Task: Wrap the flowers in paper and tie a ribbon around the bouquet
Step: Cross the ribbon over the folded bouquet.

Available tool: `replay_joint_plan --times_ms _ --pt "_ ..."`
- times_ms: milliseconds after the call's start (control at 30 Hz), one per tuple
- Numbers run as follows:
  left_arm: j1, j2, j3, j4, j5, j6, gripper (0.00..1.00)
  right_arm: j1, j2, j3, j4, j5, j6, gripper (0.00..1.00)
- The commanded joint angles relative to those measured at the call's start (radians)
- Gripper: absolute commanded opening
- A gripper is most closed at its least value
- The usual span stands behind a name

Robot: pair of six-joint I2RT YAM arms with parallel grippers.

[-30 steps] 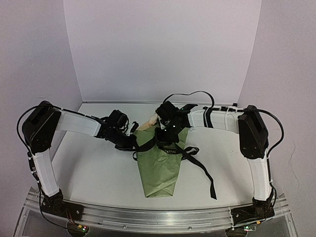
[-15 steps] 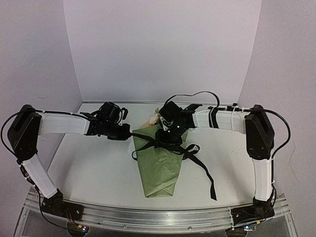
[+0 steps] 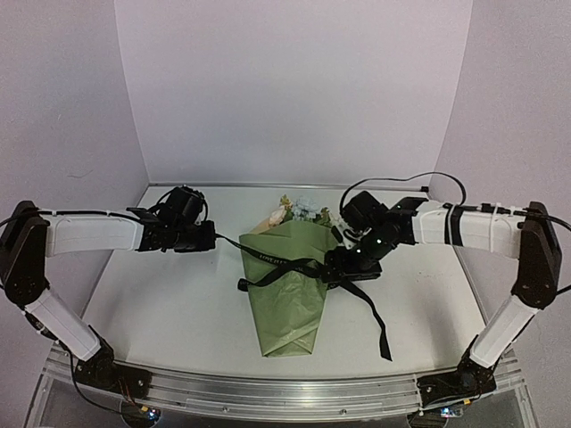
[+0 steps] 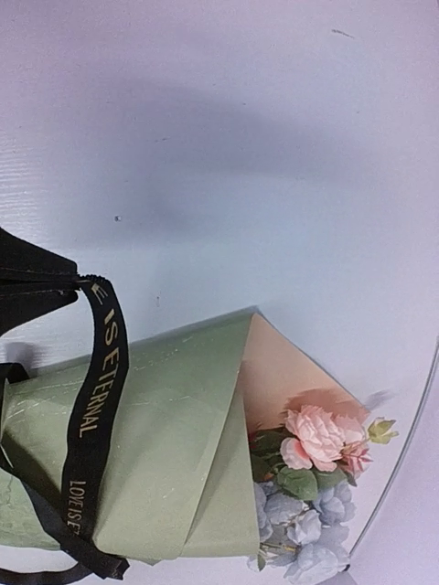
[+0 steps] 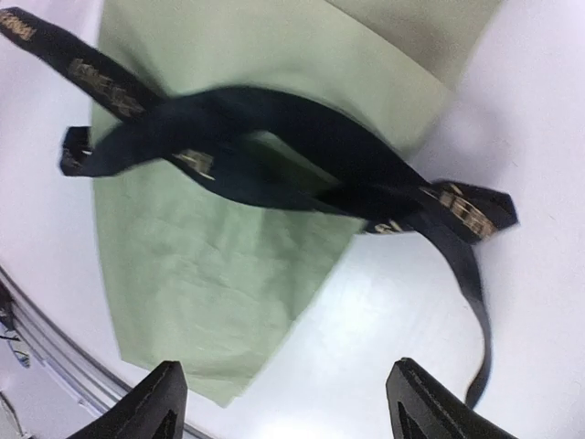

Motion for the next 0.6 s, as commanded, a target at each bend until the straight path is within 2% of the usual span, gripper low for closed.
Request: replay_joint_plan --times_ms 0,233,333,433,533,567 --pt "0.013 -0.056 -0.007 -0.035 -0.082 -0.037 0.00 -0.042 -0.098 -0.162 -0.028 0.075 -0.090 0.79" --pt "0.024 -0.067 -0.017 -0.070 -0.123 -0.056 0.00 -0.052 -0.136 -0.315 0.004 0.179 -0.192 0.81" --pt "0.028 -0.072 -0.025 -0.087 -0.144 -0.066 0.00 -0.055 -0.114 -0.331 0.015 0.183 -0.198 0.77" --pt "0.037 -0.084 -0.040 -0.102 -0.172 -0.080 0.00 -0.055 -0.087 -0.350 0.036 0.160 -0.179 0.63" --pt "0.051 -0.096 -0.054 -0.125 -0.216 -0.098 0.00 -0.056 -0.073 -0.374 0.061 0.141 -0.149 0.43" --pt "0.059 -0.099 -0.059 -0.138 -0.236 -0.112 0.00 -0.056 -0.074 -0.380 0.061 0.144 -0.143 0.34"
